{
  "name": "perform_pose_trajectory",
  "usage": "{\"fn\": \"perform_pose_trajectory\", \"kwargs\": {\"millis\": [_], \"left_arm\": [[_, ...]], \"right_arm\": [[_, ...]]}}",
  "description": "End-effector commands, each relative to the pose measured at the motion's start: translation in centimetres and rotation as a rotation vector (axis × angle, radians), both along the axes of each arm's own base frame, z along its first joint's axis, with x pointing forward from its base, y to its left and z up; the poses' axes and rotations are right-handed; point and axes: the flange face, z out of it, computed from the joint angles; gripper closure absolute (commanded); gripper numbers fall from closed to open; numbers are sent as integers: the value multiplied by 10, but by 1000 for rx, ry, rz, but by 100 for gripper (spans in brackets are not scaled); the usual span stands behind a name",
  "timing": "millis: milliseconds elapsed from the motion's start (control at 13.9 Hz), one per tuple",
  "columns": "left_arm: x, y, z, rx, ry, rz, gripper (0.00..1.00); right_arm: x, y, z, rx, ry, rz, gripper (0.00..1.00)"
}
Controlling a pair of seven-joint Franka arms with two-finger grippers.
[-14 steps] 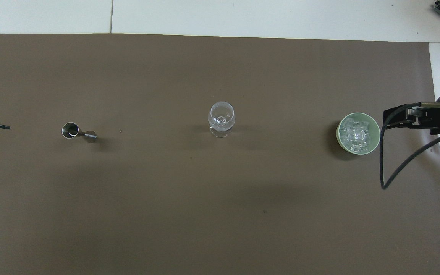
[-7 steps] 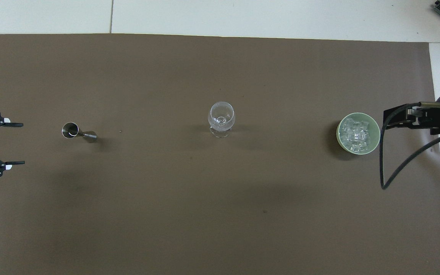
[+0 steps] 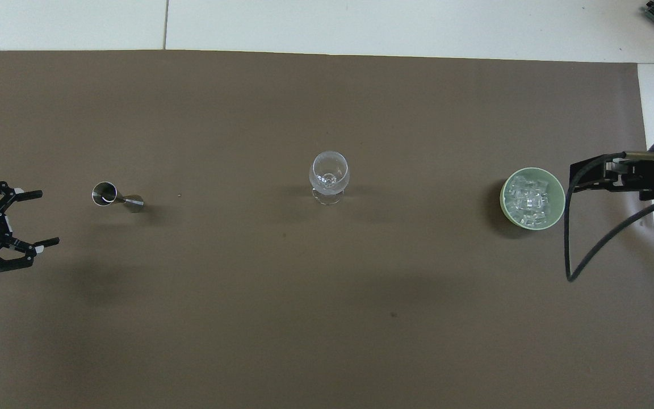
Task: Pour wine and add ice with both arms
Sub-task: 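Open the left gripper and move it toward the silver jigger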
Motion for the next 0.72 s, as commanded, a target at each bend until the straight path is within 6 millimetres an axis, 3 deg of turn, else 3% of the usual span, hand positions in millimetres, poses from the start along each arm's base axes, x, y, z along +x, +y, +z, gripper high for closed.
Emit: {"fn": "perform_pose_trajectory", "kwargs": {"millis": [0, 216, 648], "left_arm": [[-15, 3, -21, -73, 16, 114, 0], [-15, 2, -55, -171, 44, 169, 0], [-12, -6, -100, -251, 25, 200, 0]], "right_arm": [[-8, -2, 1, 2, 9, 23, 0], [-8, -2, 1, 2, 9, 23, 0], [-8, -2, 1, 2, 9, 23, 0]]}}
